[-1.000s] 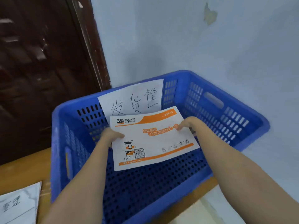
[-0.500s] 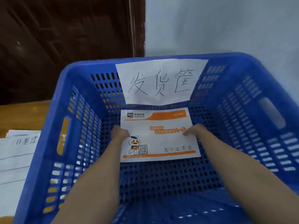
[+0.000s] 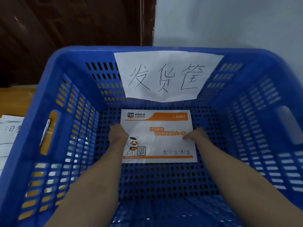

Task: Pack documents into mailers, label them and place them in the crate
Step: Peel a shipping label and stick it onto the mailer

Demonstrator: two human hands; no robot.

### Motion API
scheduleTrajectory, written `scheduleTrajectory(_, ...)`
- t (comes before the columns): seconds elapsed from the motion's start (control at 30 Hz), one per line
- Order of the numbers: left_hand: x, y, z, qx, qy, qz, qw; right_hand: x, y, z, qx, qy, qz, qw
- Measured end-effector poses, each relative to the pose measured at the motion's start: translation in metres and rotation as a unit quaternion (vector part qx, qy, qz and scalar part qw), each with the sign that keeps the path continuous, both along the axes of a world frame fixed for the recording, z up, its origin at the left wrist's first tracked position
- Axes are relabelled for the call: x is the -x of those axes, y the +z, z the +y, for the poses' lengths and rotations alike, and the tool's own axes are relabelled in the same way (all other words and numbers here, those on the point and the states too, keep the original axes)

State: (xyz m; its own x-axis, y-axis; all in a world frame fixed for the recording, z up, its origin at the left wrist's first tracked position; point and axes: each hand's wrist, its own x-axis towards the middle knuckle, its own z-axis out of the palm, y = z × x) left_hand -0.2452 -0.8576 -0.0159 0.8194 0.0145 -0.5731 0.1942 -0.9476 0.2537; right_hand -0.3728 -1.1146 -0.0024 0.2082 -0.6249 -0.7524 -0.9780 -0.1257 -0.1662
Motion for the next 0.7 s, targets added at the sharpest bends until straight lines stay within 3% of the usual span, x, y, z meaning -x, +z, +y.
scheduleTrajectory(0.23,-0.007,0.016,0.002,-0.077,-0.058,0.054,0.994,-0.011,0.006,-0.005,-0.044,0.084,0.049,0.994)
scheduleTrajectory(0.43,-0.011,0.092,-0.005,-0.141,-0.142,0.185,0.962,-0.034,0.081,0.009,-0.124,0.189,0.115,0.967)
scheduleTrajectory(0.53,-0.006,0.134,-0.004,-0.123,-0.160,0.206,0.957,-0.047,0.111,0.020,-0.158,0.211,0.088,0.961)
scheduleTrajectory(0.7,-0.008,0.170,0.012,-0.040,-0.096,0.284,0.953,-0.077,0.147,0.051,-0.152,0.279,0.032,0.948)
